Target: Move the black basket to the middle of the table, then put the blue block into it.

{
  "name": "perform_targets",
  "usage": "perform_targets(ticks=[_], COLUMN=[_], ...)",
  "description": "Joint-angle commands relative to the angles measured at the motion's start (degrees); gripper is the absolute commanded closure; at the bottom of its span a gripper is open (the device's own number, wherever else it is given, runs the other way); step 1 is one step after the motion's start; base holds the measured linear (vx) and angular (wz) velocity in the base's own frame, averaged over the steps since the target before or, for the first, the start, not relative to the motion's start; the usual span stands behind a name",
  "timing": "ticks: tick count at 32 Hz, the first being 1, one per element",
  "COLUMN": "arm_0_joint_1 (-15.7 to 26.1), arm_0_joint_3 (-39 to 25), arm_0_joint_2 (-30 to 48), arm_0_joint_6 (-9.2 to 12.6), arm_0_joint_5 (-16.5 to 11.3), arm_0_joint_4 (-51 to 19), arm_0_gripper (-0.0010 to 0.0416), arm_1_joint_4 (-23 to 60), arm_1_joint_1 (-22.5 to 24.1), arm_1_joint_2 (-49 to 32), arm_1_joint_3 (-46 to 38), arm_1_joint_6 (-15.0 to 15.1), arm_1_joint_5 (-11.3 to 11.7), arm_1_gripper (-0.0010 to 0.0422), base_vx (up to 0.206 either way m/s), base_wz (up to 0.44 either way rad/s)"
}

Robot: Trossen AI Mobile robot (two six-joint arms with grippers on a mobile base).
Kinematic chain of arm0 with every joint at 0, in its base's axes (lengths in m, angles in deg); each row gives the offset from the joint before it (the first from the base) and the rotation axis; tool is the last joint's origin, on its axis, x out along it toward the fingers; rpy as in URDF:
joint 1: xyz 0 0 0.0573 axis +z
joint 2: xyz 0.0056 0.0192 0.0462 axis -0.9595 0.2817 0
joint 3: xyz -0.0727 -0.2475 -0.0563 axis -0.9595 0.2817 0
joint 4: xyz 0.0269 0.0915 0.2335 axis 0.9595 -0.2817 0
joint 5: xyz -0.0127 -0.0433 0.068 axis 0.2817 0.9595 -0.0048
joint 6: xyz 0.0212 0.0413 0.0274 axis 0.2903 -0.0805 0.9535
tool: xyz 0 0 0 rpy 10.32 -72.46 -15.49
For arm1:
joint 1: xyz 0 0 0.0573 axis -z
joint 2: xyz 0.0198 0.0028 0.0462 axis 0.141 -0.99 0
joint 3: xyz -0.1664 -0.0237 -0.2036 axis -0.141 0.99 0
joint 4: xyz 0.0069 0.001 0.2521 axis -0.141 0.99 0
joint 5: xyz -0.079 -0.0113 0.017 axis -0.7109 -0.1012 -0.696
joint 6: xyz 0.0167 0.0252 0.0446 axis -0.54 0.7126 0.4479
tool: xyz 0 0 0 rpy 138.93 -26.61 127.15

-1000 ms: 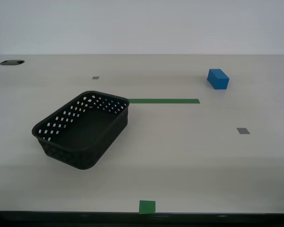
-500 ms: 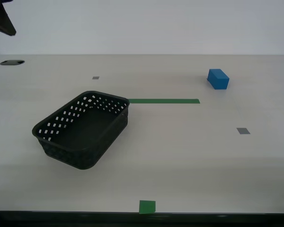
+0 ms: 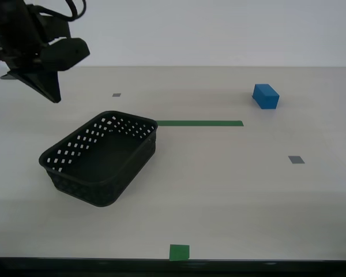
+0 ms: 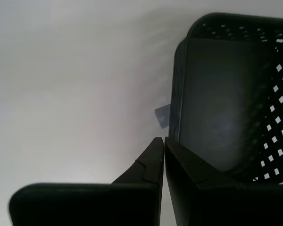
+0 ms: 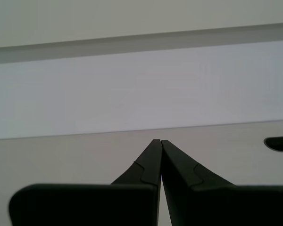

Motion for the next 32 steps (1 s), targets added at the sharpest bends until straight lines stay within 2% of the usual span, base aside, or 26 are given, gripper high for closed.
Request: perform_targets(ticks=[1,5,7,10,13,16,19,23,28,32], arm_0_joint_1=[0.04,0.04,0.04,0.07,0.09,0.09,0.09,0.09,0.09,0.09], arm_0_joint_3=[-0.04,-0.04,-0.04,-0.04,-0.04,-0.04,-0.04,-0.04,-0.04,-0.04], arm_0_joint_2=[0.0,0.0,0.0,0.0,0.0,0.0,0.0,0.0,0.0,0.0], arm_0_joint_6=[0.22,0.24,0.22,0.24,0.24,0.22,0.22,0.22,0.22,0.22], arm_0_joint_5=[-0.02,-0.02,-0.02,-0.04,-0.04,-0.02,-0.02,-0.02,-0.02,-0.02], arm_0_joint_4=[-0.9,-1.75,-1.81,-1.88,-2.21,-3.02,-3.02,-2.99,-2.99,-2.99], arm_0_gripper=[0.0405,0.0405,0.0405,0.0405,0.0405,0.0405,0.0405,0.0405,0.0405,0.0405], arm_1_joint_4=[-1.6,-4.2,-5.22,-6.05,-6.75,-7.23,-7.5,-8.17,-8.85,-9.35], arm_1_joint_1=[1.79,3.72,3.91,3.93,4.0,4.04,4.07,4.11,4.22,4.37], arm_1_joint_2=[-3.02,-7.89,-10.25,-12.66,-14.58,-16.37,-18.43,-21.84,-22.64,-22.84], arm_1_joint_3=[-0.04,-0.04,-0.04,-0.04,-0.04,-0.04,-0.04,-0.04,-0.42,-1.01], arm_1_joint_6=[1.36,1.53,1.42,-0.85,-1.53,-1.55,-2.36,-4.92,-5.9,-6.08], arm_1_joint_5=[-0.2,-0.17,-0.13,-0.13,-0.13,-0.09,-0.09,-0.09,0.15,0.13], arm_1_gripper=[0.0409,0.0362,0.0318,0.0252,0.0196,0.0155,0.0138,0.0138,0.0139,0.0182], base_vx=[0.0,0.0,0.0,0.0,0.0,0.0,0.0,0.0,0.0,0.0], base_wz=[0.0,0.0,0.0,0.0,0.0,0.0,0.0,0.0,0.0,0.0])
